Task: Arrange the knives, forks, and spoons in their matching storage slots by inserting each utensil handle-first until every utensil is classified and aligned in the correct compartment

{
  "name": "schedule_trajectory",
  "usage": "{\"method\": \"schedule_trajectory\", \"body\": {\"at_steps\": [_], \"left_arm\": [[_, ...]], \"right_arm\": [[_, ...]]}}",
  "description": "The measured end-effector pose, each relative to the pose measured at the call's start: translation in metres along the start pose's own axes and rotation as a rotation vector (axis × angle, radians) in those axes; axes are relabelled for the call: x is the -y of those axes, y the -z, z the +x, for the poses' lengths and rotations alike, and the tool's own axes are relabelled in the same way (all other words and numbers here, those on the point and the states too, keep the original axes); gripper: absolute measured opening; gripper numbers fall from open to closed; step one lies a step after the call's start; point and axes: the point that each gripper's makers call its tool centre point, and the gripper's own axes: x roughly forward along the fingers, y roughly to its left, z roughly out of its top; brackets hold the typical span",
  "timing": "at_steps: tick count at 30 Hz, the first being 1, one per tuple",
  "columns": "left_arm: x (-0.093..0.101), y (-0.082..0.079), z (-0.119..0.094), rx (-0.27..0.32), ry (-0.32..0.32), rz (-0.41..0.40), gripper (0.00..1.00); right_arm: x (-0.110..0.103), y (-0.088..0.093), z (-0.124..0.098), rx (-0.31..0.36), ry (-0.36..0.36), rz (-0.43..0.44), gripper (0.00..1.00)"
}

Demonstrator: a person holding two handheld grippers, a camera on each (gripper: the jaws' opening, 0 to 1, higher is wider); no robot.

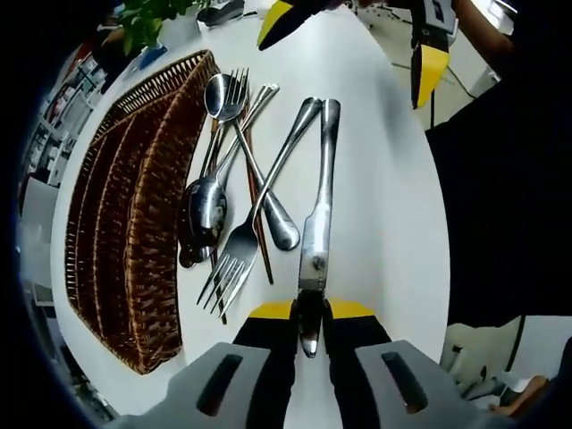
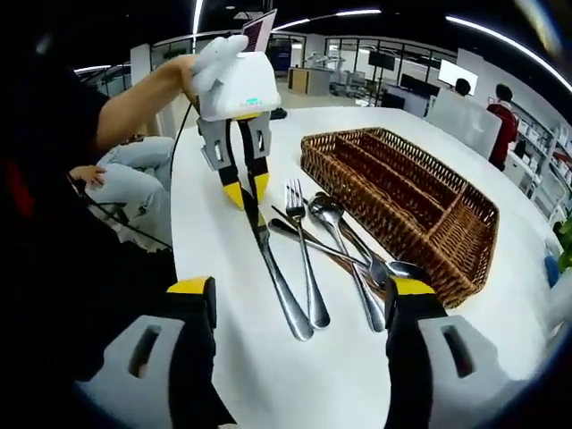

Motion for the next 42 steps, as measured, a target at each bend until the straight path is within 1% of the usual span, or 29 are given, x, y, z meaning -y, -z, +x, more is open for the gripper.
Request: {"method": "schedule_trajectory", "body": {"at_steps": [3,6,10,13,20,25,27,28,32,38,42], "left_arm": [[0.0,0.0,0.0,-0.004,0.0,0.005,0.11],[0.0,0.0,0.0,-0.011,0.0,0.0,0.1],[-0.001,-0.001,-0.003,-0.011,-0.003,0.001,0.1],[-0.002,-0.002,-0.008,-0.006,-0.007,0.002,0.1],[0.0,-0.004,-0.013,-0.004,-0.01,0.002,0.1],[0.001,-0.005,-0.016,-0.003,-0.017,-0.002,0.1],[0.001,-0.005,-0.016,-0.002,-0.018,-0.001,0.1],[0.001,-0.006,-0.017,-0.002,-0.019,0.001,0.1],[0.001,-0.007,-0.021,-0.001,-0.02,0.004,0.1],[0.001,-0.008,-0.024,-0.008,-0.021,0.012,0.1],[0.0,-0.009,-0.026,-0.008,-0.021,0.01,0.1]], "right_arm": [[0.0,0.0,0.002,-0.001,-0.009,-0.019,0.75],[-0.009,-0.002,0.006,0.018,-0.056,-0.056,0.73],[-0.018,-0.004,0.011,0.034,-0.09,-0.115,0.66],[-0.02,-0.003,0.015,0.03,-0.106,-0.122,0.62],[-0.026,0.003,0.028,0.02,-0.161,-0.143,0.5],[-0.031,0.006,0.038,0.029,-0.189,-0.165,0.38],[-0.033,0.004,0.043,0.048,-0.191,-0.214,0.33],[-0.034,0.004,0.044,0.051,-0.197,-0.216,0.31],[-0.037,0.001,0.052,0.066,-0.226,-0.228,0.27],[-0.038,0.0,0.064,0.069,-0.263,-0.239,0.21],[-0.037,0.002,0.07,0.067,-0.274,-0.249,0.17]]}}
